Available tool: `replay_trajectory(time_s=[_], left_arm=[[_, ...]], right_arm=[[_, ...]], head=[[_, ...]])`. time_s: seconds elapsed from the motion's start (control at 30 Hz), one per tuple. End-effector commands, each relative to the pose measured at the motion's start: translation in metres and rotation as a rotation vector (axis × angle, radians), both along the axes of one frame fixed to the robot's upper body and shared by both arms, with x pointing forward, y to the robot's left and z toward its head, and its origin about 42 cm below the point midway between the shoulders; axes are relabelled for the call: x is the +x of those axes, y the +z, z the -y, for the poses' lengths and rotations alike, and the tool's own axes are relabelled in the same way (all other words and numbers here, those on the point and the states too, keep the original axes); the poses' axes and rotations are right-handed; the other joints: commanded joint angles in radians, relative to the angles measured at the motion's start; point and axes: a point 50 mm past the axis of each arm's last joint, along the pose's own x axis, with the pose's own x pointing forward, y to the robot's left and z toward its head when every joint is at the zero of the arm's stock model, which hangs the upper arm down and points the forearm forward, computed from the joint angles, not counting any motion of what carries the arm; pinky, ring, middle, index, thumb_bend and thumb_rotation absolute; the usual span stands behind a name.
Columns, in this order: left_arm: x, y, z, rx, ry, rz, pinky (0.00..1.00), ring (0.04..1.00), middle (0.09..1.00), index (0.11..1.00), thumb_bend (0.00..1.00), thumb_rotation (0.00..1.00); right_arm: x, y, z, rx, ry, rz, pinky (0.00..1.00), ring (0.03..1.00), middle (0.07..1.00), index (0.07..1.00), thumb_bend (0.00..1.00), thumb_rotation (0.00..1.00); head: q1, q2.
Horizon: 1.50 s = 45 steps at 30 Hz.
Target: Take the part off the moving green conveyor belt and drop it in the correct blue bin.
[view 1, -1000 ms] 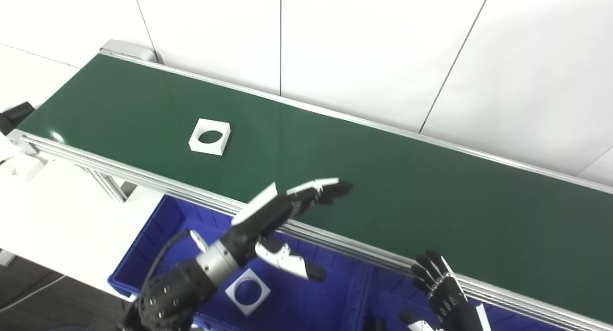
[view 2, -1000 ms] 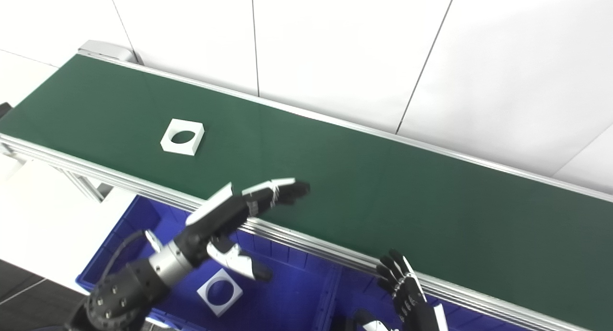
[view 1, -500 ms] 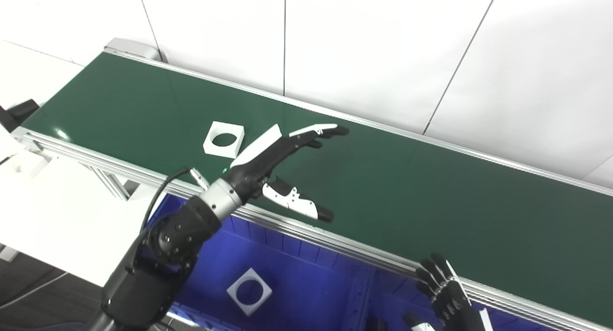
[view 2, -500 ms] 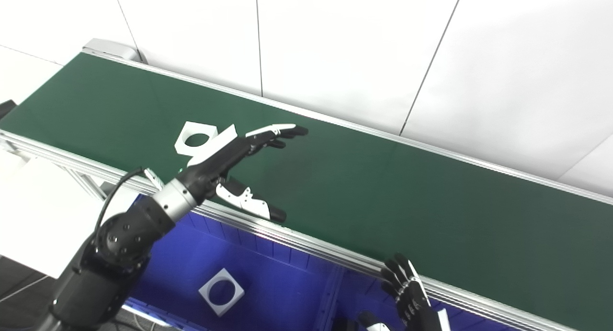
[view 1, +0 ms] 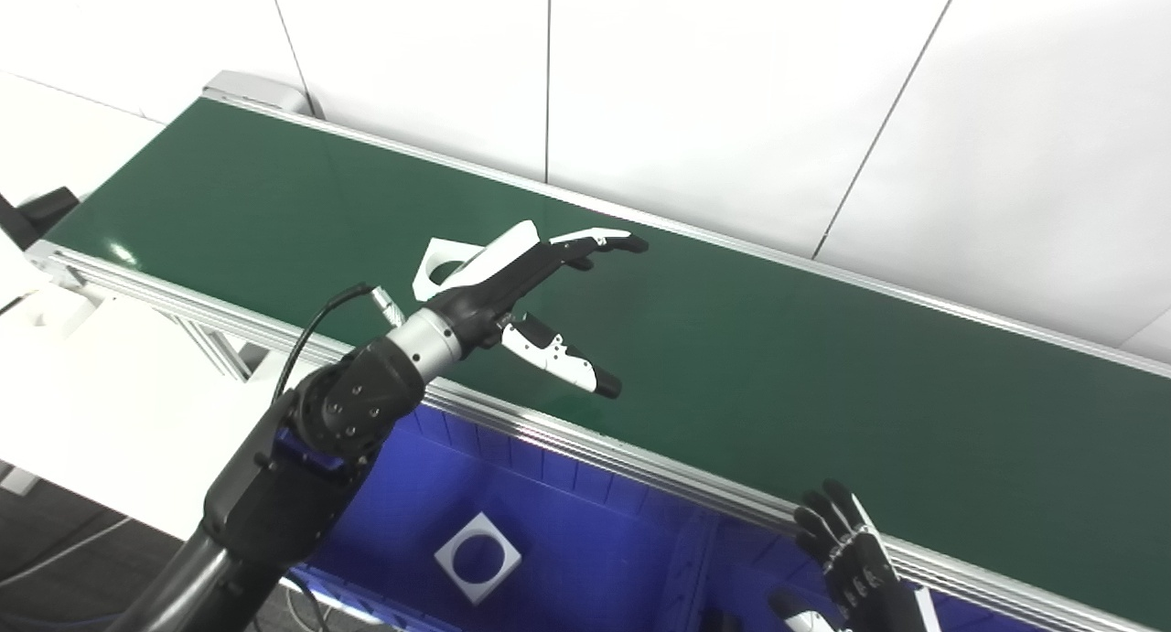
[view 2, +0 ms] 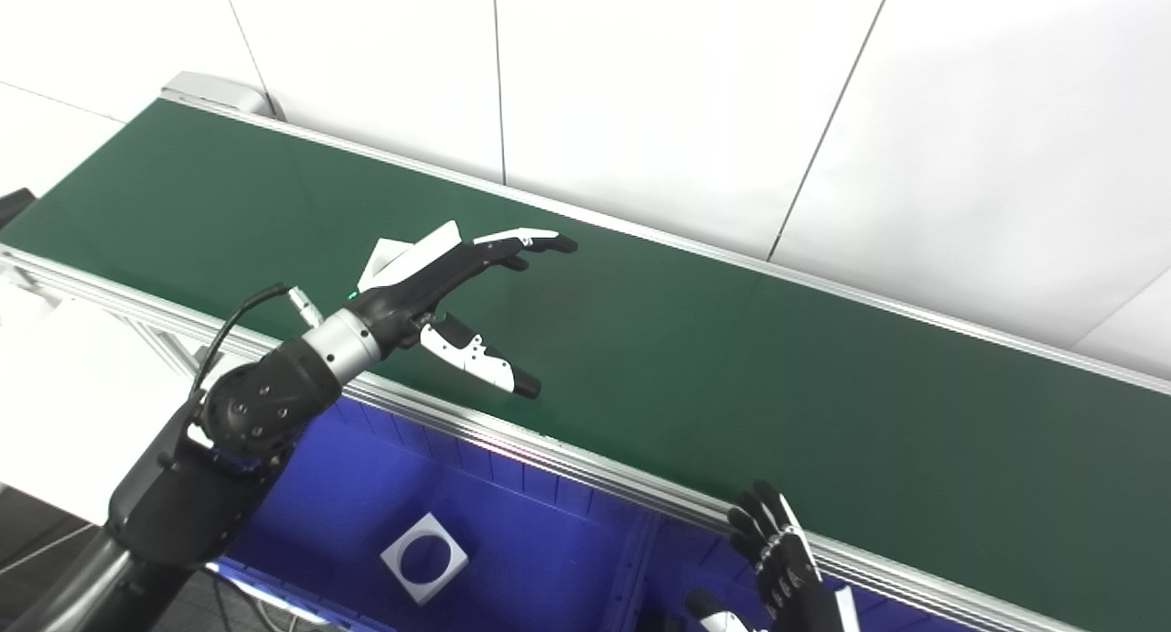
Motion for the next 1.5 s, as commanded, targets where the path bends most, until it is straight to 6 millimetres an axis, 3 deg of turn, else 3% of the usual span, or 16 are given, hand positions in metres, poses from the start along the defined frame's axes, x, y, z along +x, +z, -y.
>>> replay_trajectory(time_s=[0.0, 0.13, 0.4, 1.0, 1.47], left_arm=[[0.014, 0.019, -0.004, 0.073, -0.009, 0.081, 0.81, 0.906, 0.894, 0.862, 0.86, 0.27], [0.027, 0.018, -0.013, 0.154, 0.02, 0.073, 0.84, 0.9, 0.887, 0.857, 0.89, 0.2], [0.044, 0.015, -0.024, 0.247, 0.063, 0.051, 0.87, 0.925, 0.91, 0.867, 0.9, 0.23], [0.072, 0.005, -0.033, 0.437, 0.089, 0.106, 0.86, 0.92, 0.907, 0.862, 0.87, 0.14], [0.093, -0.01, -0.04, 0.536, 0.146, 0.064, 0.91, 0.936, 0.91, 0.869, 0.89, 0.16]], right_arm=[[0.003, 0.009, -0.002, 0.019, 0.016, 0.09, 0.86, 0.88, 0.896, 0.936, 0.61, 0.29], [0.003, 0.008, -0.003, 0.021, 0.015, 0.09, 0.85, 0.873, 0.887, 0.928, 0.62, 0.29], [0.004, 0.006, -0.005, 0.029, 0.019, 0.086, 0.86, 0.881, 0.895, 0.935, 0.62, 0.28], [0.005, 0.004, -0.007, 0.034, 0.02, 0.08, 0.87, 0.89, 0.897, 0.935, 0.6, 0.25], [0.004, 0.004, -0.007, 0.038, 0.017, 0.081, 0.87, 0.884, 0.898, 0.935, 0.6, 0.24]], head=[[-0.002, -0.002], [-0.007, -0.005], [0.0, -0.013], [-0.004, -0.031], [-0.006, -0.031]])
